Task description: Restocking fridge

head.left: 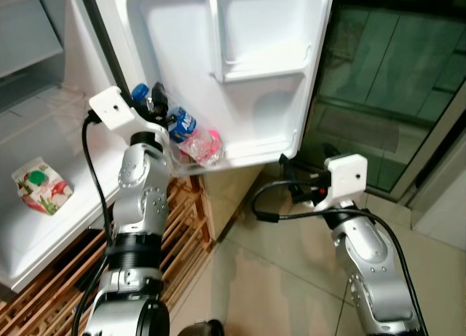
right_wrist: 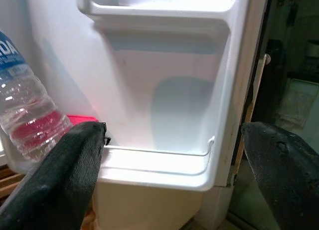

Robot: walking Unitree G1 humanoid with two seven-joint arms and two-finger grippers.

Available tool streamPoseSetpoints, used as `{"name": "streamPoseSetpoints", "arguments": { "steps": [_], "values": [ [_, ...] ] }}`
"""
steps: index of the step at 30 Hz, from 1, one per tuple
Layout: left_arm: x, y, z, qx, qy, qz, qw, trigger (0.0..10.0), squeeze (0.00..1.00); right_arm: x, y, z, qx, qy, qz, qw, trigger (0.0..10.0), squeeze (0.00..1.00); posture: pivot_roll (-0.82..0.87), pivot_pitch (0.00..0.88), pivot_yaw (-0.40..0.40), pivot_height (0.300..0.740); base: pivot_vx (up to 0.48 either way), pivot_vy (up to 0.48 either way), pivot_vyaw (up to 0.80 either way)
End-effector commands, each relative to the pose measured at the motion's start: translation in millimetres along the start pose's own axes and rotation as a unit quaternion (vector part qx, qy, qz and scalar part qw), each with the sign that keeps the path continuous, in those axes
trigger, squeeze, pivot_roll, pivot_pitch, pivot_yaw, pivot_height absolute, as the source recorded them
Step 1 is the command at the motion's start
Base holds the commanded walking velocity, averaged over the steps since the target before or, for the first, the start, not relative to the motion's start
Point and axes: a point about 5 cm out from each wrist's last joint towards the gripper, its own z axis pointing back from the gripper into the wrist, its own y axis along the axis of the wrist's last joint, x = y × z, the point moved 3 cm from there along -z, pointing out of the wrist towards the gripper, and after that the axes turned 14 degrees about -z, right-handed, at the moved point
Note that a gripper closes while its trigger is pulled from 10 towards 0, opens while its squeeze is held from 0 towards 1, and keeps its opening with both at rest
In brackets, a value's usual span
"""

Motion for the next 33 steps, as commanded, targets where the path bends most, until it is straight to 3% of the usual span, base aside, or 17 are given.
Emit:
{"name": "streamPoseSetpoints", "arguments": {
  "steps": [1, 9, 16, 19, 24, 28, 33],
  "values": [
    [13.7, 10, 0.4, 0.017, -0.036, -0.017, 0.999, 10.0, 0.00, 3.2, 5, 1.0, 0.004, -0.006, -0.001, 1.000, 10.0, 0.00, -0.19, 0.000, 0.086, 0.740, 0.000, 0.000, 0.48],
    [23.8, 30, 19.4, 0.071, -0.084, -0.057, 0.992, 10.0, 0.00, 2.7, 1, 1.9, 0.000, -0.012, -0.010, 1.000, 10.0, 0.00, -0.17, 0.000, 0.093, 0.740, 0.000, -0.476, 0.70],
    [29.3, 36, 16.8, 0.075, -0.092, -0.067, 0.991, 10.0, 0.00, -1.1, -2, -1.3, -0.002, -0.007, -0.015, 1.000, 10.0, 0.00, -0.15, 0.000, 0.096, 0.740, 0.000, -0.458, 0.64],
    [30.6, 36, 16.3, 0.075, -0.098, -0.068, 0.990, 10.0, 0.00, -1.7, -2, -2.1, 0.000, -0.009, -0.016, 1.000, 10.0, 0.00, -0.15, 0.000, 0.098, 0.740, 0.000, 0.000, 0.00],
    [42.1, 31, 18.6, 0.081, -0.160, -0.139, 0.974, 10.0, 0.00, 3.4, -1, -1.9, 0.009, -0.028, -0.013, 0.999, 10.0, 0.00, -0.15, 0.000, 0.099, 0.740, 0.000, 0.000, 0.00],
    [50.1, 32, 25.0, 0.087, -0.187, -0.117, 0.971, 10.0, 0.00, 11.8, 2, 0.3, 0.016, -0.047, -0.016, 0.999, 10.0, 0.00, -0.15, 0.000, 0.097, 0.740, 0.144, -0.189, 0.00],
    [50.2, 34, 23.1, 0.090, -0.171, -0.105, 0.976, 10.0, 0.00, 9.2, 2, 1.2, 0.017, -0.043, -0.017, 0.999, 10.0, 0.00, -0.15, 0.000, 0.096, 0.740, 0.374, -0.293, 0.00]
  ]
}}
